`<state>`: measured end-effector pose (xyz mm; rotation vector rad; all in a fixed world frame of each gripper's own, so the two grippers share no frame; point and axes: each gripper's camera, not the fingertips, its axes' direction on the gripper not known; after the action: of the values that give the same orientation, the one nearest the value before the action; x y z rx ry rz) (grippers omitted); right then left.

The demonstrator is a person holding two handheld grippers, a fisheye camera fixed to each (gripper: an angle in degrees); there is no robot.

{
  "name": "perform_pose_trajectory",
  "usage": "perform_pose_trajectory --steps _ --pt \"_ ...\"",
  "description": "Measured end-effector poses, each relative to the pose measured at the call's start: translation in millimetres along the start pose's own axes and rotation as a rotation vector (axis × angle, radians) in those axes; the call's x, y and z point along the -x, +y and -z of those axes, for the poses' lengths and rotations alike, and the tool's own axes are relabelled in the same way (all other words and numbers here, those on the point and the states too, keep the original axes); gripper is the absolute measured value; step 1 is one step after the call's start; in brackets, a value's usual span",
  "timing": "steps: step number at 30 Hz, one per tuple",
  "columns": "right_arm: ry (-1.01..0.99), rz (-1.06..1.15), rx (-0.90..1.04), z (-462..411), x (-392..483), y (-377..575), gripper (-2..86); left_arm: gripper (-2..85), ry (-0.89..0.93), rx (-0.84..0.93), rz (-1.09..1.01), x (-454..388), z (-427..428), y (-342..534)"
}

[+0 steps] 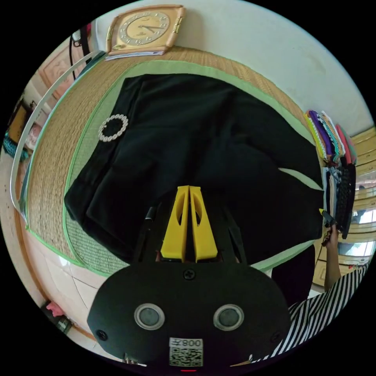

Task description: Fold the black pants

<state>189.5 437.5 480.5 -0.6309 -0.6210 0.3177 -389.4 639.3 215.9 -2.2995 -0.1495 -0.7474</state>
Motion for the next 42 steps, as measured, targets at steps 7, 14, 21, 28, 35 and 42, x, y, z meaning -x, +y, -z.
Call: perform_pose_trajectory --steps 7,14,21,28,35,42 --pt "0.001 -0.013 -0.002 23.2 -8.8 -21.4 0.0 0.0 -0.036 0.041 -0.011 -0.6 -14.2 9.8" --pt "-0.05 0.017 0.03 33.7 16.1 17.7 0.0 0.1 -0.048 0.03 0.136 40.3 -39.7 41.7" --pt "-0.159 -0.034 0.016 40.1 1.4 31.1 0.0 0.1 -0.026 -0.063 0.286 73.6 -56.4 42.2" --pt "-0.138 -0.041 -0.022 57.9 13.3 33.8 0.1 0.3 0.045 -0.058 0.347 85.3 -105.4 54.3" --pt "-0.067 -0.044 -0.151 83.6 16.6 17.8 0.8 2.6 0.261 -0.11 -0.164 -33.0 -159.2 -7.9" --pt "0.048 -0.107 -0.235 93.0 -8.5 -19.2 5.7 7.4 0.453 -0.007 -0.663 -234.8 -269.9 -89.4"
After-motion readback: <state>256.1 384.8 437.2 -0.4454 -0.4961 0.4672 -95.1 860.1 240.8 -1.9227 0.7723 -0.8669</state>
